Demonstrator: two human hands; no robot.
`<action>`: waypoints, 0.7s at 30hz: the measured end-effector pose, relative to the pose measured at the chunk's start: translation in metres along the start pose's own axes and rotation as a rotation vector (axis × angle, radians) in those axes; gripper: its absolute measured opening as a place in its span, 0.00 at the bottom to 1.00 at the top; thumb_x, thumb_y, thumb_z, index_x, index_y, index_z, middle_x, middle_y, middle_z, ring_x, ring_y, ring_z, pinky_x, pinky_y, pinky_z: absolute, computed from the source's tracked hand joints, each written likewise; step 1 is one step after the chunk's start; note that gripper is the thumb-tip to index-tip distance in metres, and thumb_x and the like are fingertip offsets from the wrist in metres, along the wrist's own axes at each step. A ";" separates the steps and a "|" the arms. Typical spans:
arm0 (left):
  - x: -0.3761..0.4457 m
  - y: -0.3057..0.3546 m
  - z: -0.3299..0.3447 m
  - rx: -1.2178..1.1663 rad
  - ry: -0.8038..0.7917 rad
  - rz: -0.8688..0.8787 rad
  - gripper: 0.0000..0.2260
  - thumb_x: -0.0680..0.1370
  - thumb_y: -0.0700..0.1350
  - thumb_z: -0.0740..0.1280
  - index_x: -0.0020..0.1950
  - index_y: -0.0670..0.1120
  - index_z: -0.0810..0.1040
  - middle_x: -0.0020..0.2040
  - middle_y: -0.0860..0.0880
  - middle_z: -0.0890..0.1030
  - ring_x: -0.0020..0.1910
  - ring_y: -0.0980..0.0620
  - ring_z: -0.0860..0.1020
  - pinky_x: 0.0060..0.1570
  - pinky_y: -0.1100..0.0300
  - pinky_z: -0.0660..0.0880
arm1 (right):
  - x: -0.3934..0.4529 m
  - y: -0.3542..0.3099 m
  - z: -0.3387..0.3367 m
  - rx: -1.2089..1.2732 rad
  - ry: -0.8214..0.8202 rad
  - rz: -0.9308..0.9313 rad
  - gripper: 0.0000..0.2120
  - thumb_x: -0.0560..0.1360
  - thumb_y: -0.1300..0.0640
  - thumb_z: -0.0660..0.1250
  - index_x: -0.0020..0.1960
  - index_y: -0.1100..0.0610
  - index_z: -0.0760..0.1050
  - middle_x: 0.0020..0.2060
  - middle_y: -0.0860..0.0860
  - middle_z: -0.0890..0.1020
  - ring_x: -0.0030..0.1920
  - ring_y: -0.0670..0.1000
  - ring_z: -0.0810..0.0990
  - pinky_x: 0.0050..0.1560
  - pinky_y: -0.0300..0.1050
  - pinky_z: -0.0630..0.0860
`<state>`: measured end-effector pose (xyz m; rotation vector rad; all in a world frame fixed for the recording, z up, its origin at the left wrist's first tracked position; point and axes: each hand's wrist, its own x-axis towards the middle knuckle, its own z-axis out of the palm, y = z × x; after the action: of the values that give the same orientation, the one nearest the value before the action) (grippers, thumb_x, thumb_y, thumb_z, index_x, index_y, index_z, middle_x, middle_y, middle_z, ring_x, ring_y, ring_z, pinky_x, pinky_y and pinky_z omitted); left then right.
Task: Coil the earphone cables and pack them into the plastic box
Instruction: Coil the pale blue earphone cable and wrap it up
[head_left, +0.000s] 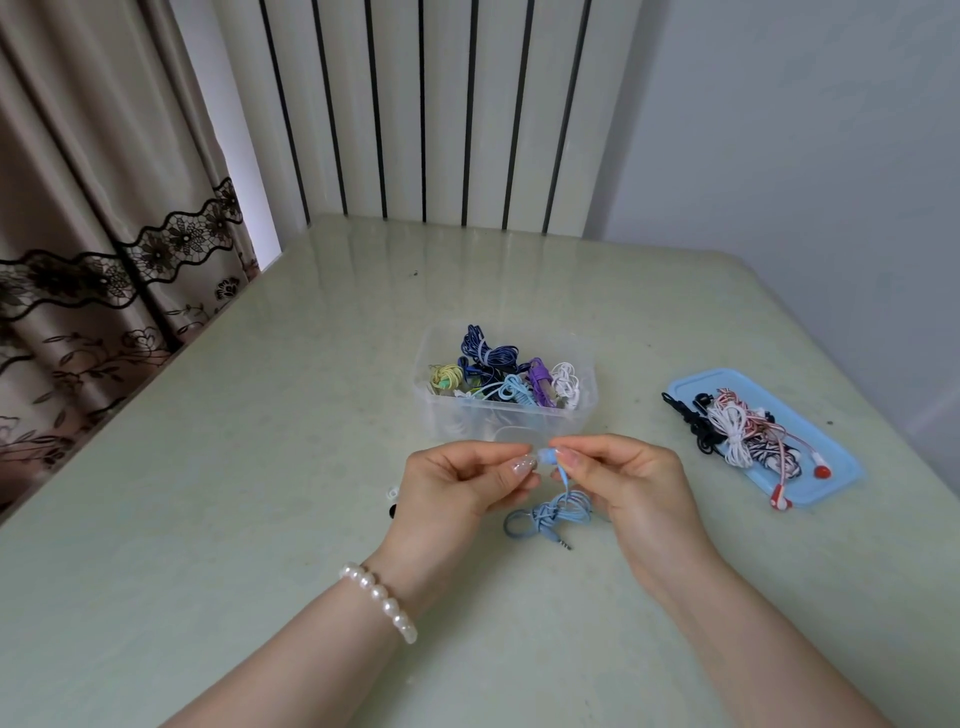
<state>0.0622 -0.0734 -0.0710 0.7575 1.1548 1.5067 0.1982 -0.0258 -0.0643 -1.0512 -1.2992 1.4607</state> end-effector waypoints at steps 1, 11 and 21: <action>-0.001 0.000 0.000 0.013 -0.013 0.012 0.09 0.69 0.31 0.69 0.37 0.44 0.84 0.34 0.44 0.84 0.34 0.52 0.82 0.39 0.62 0.80 | 0.000 0.000 0.000 -0.014 -0.004 -0.011 0.07 0.68 0.68 0.68 0.39 0.57 0.81 0.31 0.50 0.84 0.33 0.45 0.79 0.36 0.34 0.77; 0.002 -0.002 -0.004 0.060 -0.065 -0.055 0.03 0.70 0.32 0.69 0.38 0.38 0.81 0.32 0.43 0.83 0.31 0.52 0.81 0.34 0.64 0.78 | -0.002 0.003 0.004 -0.053 -0.026 -0.010 0.07 0.67 0.69 0.70 0.39 0.59 0.81 0.31 0.54 0.84 0.32 0.48 0.80 0.35 0.37 0.78; 0.005 0.003 -0.007 0.049 -0.113 -0.117 0.05 0.73 0.34 0.66 0.43 0.38 0.81 0.37 0.42 0.84 0.35 0.51 0.83 0.38 0.62 0.80 | 0.000 0.001 -0.002 -0.267 -0.148 -0.157 0.08 0.73 0.64 0.66 0.44 0.55 0.82 0.41 0.50 0.84 0.43 0.44 0.82 0.46 0.34 0.76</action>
<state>0.0534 -0.0704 -0.0710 0.7848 1.1351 1.3267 0.1999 -0.0258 -0.0651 -0.9984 -1.6796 1.2903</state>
